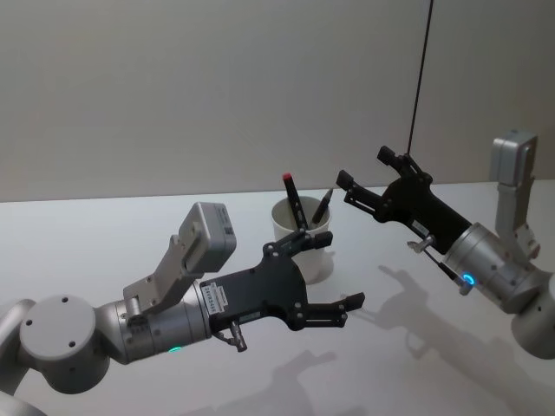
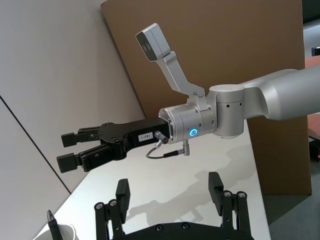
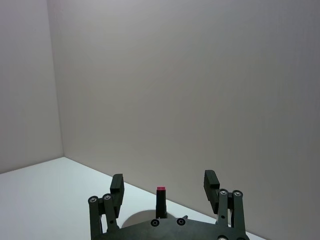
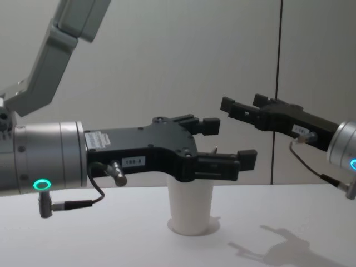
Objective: Place the pen into the pen holder.
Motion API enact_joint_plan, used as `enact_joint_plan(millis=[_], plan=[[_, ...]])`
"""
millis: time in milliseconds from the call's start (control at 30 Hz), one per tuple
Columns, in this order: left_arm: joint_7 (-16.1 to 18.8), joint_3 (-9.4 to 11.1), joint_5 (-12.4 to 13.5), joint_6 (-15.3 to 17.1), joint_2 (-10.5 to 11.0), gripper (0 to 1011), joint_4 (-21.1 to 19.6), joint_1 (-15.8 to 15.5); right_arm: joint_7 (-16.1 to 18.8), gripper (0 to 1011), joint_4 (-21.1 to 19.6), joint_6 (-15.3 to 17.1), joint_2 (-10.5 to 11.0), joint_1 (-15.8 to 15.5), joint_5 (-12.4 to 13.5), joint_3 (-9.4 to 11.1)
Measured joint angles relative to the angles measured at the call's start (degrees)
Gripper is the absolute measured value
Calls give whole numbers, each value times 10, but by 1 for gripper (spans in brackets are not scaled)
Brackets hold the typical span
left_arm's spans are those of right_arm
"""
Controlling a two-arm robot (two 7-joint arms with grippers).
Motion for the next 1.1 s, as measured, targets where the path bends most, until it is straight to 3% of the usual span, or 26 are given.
enact_joint_plan(millis=[667,867,1100], plan=[[3,0,0,0,0,1003,0,0,-3,1002,-6,2,2,-4,0,0],[27,3,1,2,0,1003,-3,3,-19,1002,-26,11,7,-19,-4,2],[75,8,4,8,1,1003,-11,10,-61,1001,-79,33,19,-59,-15,6]])
